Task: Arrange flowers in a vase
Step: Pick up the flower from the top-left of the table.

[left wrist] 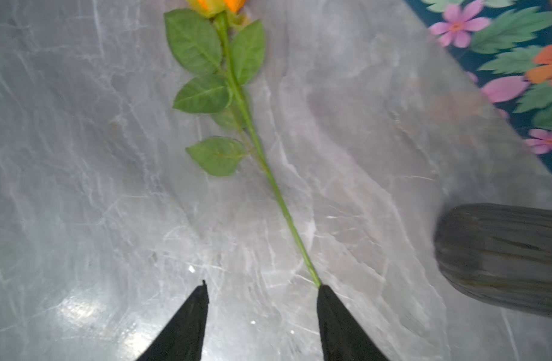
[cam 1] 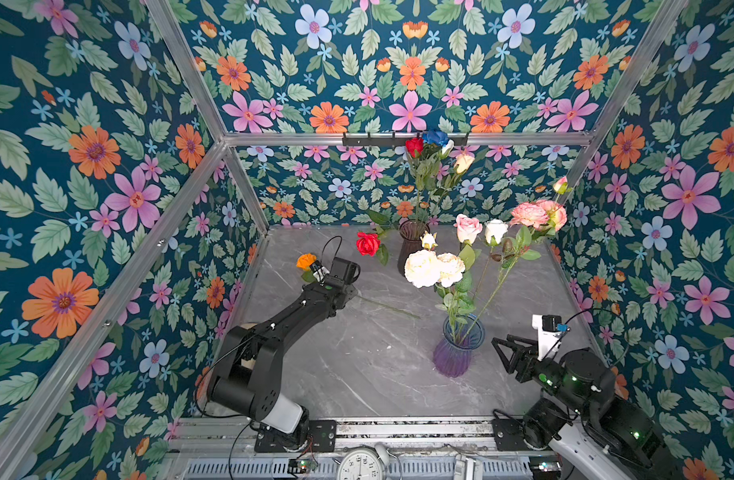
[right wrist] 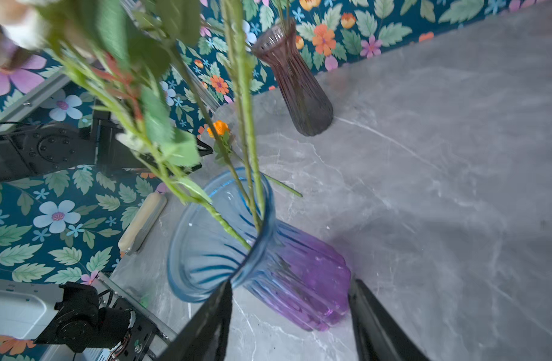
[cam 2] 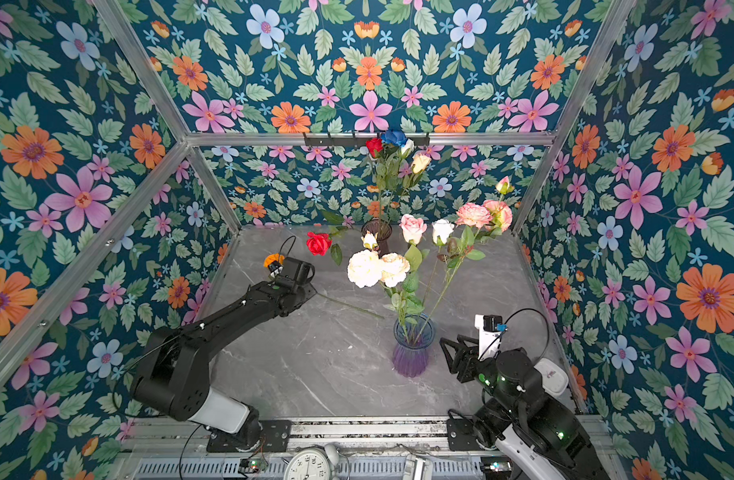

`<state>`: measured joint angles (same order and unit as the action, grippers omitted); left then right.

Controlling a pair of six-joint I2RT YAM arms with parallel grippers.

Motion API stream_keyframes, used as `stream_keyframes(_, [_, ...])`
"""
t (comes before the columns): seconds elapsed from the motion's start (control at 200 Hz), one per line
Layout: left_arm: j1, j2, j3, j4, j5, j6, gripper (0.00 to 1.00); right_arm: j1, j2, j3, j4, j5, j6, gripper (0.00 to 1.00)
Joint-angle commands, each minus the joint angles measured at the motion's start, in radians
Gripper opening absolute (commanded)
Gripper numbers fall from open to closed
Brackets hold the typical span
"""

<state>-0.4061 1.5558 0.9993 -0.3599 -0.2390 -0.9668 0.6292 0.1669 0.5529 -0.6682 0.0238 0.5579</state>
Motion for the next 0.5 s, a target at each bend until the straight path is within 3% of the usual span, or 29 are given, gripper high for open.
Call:
stream_keyframes(0.0, [0.034,0.062,0.033,-0.042,0.061,-0.027,0.58,0.000,-0.017,-0.101,0.076,-0.077,0.115,0.58])
stream_keyframes(0.225, [0.090,0.209,0.185,-0.099,0.129,-0.016,0.53,0.001,-0.165,-0.224,0.027,-0.047,0.161,0.58])
stream_keyframes(0.495, [0.109,0.374,0.345,-0.160,0.236,-0.083,0.38,0.000,-0.160,-0.230,-0.013,-0.030,0.112,0.58])
